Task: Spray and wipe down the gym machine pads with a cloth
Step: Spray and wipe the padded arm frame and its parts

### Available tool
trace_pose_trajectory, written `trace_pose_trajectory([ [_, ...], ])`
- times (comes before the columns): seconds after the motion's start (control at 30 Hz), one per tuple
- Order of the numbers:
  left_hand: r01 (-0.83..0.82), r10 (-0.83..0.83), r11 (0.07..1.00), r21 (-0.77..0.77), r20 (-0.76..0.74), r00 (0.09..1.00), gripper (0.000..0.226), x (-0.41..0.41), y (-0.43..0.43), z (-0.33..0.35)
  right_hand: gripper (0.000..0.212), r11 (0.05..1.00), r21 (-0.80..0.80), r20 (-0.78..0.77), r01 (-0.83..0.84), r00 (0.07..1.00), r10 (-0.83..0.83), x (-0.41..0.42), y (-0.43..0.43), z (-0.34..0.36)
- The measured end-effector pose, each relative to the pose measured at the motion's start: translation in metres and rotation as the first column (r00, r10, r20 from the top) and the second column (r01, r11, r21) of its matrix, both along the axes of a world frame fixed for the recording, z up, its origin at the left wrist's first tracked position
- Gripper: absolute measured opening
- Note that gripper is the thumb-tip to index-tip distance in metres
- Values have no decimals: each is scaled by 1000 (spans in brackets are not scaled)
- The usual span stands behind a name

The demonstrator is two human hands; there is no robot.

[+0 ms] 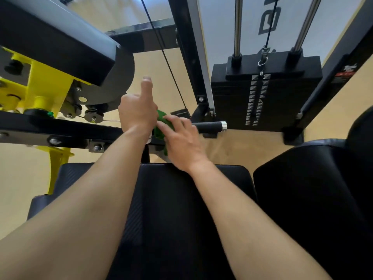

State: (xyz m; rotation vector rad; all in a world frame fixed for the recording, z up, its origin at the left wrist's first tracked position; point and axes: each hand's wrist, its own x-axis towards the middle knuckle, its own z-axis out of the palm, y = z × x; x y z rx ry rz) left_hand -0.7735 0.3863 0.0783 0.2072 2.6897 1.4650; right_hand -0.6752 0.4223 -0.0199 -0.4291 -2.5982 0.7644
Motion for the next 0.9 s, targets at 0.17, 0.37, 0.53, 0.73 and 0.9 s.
trace_pose_trajectory([
  [0.17,-9,9,1000,5,25,1000,69,4,1,-1,41,932,-66,70,356,934,-351,30,55,-26],
  [0.37,-5,4,1000,5,35,999,69,16,1,-10,44,512,-577,113,636,683,-722,29,56,-20],
  [0.53,-45,44,998,36,30,999,72,6,-13,-13,40,-551,-819,564,161,405,-719,13,62,-19],
  [0.73,-135,124,980,148,78,989,73,1,-10,-15,38,-792,-555,494,-254,665,-560,-14,1,14],
  [0.9,-169,163,971,169,51,985,74,-1,-8,-13,39,-820,-555,524,-138,708,-474,-22,-17,28],
])
